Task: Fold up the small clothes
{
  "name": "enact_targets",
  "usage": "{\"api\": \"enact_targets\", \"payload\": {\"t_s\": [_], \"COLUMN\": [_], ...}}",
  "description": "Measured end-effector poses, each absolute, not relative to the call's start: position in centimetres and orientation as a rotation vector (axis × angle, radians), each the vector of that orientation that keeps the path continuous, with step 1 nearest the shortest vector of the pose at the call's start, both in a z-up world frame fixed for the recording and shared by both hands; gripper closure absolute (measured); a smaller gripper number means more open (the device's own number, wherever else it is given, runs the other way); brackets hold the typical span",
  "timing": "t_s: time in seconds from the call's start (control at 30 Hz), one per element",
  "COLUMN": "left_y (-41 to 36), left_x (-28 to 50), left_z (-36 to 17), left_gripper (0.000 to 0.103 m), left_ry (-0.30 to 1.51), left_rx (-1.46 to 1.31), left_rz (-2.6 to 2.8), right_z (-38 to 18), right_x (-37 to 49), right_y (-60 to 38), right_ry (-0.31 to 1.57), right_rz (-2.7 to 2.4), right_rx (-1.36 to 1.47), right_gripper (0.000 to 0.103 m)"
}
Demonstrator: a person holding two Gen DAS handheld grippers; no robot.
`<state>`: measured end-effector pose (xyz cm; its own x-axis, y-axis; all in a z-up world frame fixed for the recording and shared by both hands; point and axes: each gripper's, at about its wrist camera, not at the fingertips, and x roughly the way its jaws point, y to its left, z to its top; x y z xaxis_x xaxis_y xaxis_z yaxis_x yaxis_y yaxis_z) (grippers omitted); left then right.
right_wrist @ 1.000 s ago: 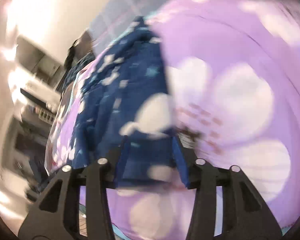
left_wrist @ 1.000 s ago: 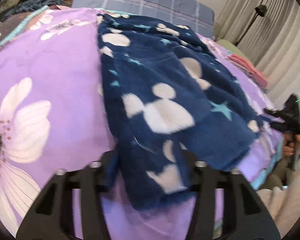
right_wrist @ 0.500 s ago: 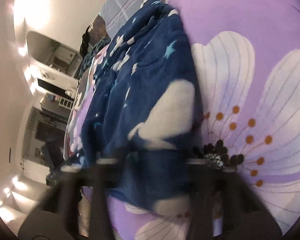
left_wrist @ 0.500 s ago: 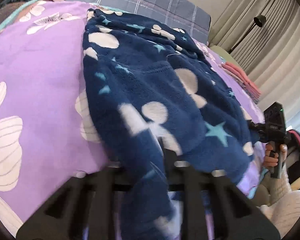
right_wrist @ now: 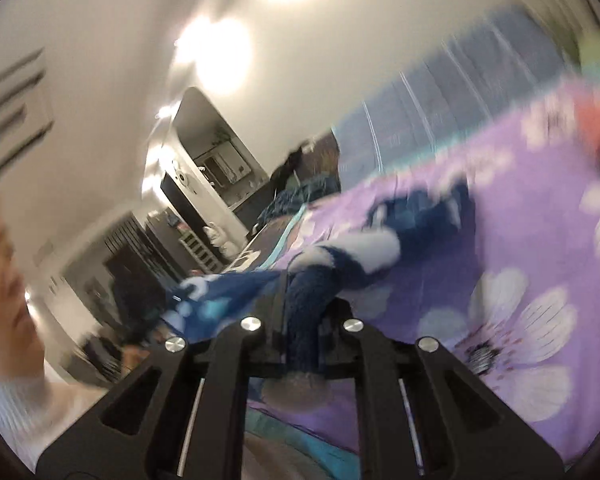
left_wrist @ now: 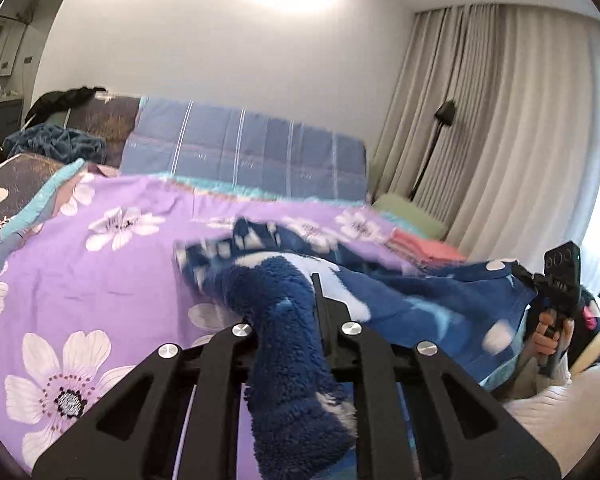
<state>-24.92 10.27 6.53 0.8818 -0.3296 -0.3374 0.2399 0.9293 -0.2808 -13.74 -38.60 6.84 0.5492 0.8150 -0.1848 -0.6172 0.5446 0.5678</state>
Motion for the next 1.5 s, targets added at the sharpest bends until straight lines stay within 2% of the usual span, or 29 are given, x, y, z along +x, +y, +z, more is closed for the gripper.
{"api": "enact_targets", "payload": {"t_s": [0.07, 0.33, 0.57, 0.73, 0.87, 1.0, 1.13, 1.2, 1.3, 1.4, 1.43, 1.47, 1.5], "left_y": [10.4, 10.1, 10.9, 11.5, 13.2, 14.1, 14.5, 15.0, 15.9, 16.2, 16.1, 16.1, 15.9], "left_x": [-25.0, -20.4, -17.1, -10.5, -2.8, 5.9, 10.6, 10.7, 10.1, 9.6, 9.4, 8.8, 8.7], "left_z": [6.2, 1.3, 2.7, 5.0, 4.9, 0.2, -7.9, -9.8, -9.6, -9.0, -8.7, -8.3, -8.0], "left_gripper": [0.090, 0.090, 0.089, 0.089, 0.089, 0.089, 0.086, 0.084, 0.082, 0.080, 0.079, 0.076, 0.074], "left_ry": [0.411, 0.563, 0.543, 0.518, 0.546, 0.679, 0.854, 0.848, 0.823, 0.820, 0.818, 0.809, 0.805], "left_rx": [-0.249, -0.280, -0.263, -0.211, -0.230, -0.202, -0.210, -0.237, -0.277, -0.280, -0.279, -0.278, -0.278], "left_rz": [-0.302, -0.266, -0.260, -0.277, -0.246, -0.176, -0.122, -0.129, -0.159, -0.169, -0.172, -0.175, -0.179], "right_z": [7.2, 1.8, 1.4, 2.6, 2.7, -0.8, -7.1, -9.7, -10.6, -9.4, -9.0, -8.4, -7.9], "right_x": [-14.8, -9.4, -3.9, 2.8, 9.0, 15.7, 19.6, 20.2, 20.0, 19.2, 18.9, 18.5, 18.0], "right_y": [-38.8, -37.4, -37.1, -35.9, -35.1, -33.3, -31.7, -32.0, -32.6, -32.3, -32.1, -32.1, -32.0], "right_ry": [0.442, 0.622, 0.615, 0.618, 0.592, 0.692, 0.844, 0.883, 0.878, 0.870, 0.866, 0.857, 0.849], "right_rz": [0.874, 0.825, 0.805, 0.757, 0.669, 0.593, 0.465, 0.448, 0.480, 0.484, 0.483, 0.488, 0.495], "right_rx": [0.442, 0.549, 0.647, 0.659, 0.675, 0.681, 0.629, 0.661, 0.705, 0.640, 0.617, 0.599, 0.593], "right_gripper": [0.092, 0.091, 0.091, 0.091, 0.091, 0.091, 0.091, 0.091, 0.091, 0.086, 0.081, 0.069, 0.064]}}
